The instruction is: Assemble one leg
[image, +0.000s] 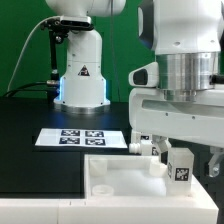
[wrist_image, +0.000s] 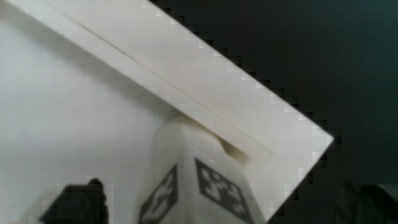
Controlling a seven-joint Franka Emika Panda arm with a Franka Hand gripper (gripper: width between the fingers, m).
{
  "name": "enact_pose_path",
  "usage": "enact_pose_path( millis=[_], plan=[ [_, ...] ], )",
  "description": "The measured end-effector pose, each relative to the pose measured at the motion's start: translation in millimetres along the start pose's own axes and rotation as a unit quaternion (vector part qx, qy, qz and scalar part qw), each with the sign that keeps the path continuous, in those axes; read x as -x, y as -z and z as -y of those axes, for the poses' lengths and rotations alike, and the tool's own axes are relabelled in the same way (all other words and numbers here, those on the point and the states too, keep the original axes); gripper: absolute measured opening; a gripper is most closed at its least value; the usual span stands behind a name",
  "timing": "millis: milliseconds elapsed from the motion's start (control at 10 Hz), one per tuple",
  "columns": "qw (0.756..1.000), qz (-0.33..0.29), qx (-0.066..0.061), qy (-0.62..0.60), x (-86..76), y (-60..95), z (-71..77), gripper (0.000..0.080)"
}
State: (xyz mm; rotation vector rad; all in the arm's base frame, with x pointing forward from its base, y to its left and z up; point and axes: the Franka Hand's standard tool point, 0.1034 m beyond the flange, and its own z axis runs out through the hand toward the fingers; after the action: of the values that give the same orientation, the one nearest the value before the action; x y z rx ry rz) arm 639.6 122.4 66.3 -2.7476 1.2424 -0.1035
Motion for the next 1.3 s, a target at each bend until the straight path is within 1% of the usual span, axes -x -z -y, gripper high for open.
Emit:
enact_pose_path(
  millis=[200, 300, 400, 500, 600, 700, 800, 900, 1000, 1100, 1300],
  plan=[
    [0.997, -0.001, 0.000, 0.082, -2.1, 0.2, -1.2, 0.0649],
    [0.987, -0.004, 0.002, 0.163, -7.3, 2.6, -1.3, 0.0649],
    [0.968, -0.013, 0.007, 0.249, -10.1, 6.5, 2.9, 0.0649],
    [0.930, -0.019, 0.019, 0.366, -4.7, 5.5, 6.6, 0.0649],
    [0.911, -0.022, 0.024, 0.412, -0.1, 1.0, 5.2, 0.0649],
    [0.916, -0.021, 0.024, 0.400, 0.1, 0.7, 4.4, 0.0649],
    [0.919, -0.021, 0.024, 0.393, -0.2, 0.7, 4.3, 0.0559],
    [0.919, -0.023, 0.025, 0.392, -3.4, 1.2, 2.6, 0.0423],
    [0.938, -0.025, 0.025, 0.344, -6.6, 1.8, 0.9, 0.0423],
    [0.951, -0.026, 0.026, 0.307, -8.4, 1.5, -1.2, 0.0288],
    [0.972, -0.027, 0.031, 0.230, -10.5, 2.0, -4.0, 0.0288]
  ],
)
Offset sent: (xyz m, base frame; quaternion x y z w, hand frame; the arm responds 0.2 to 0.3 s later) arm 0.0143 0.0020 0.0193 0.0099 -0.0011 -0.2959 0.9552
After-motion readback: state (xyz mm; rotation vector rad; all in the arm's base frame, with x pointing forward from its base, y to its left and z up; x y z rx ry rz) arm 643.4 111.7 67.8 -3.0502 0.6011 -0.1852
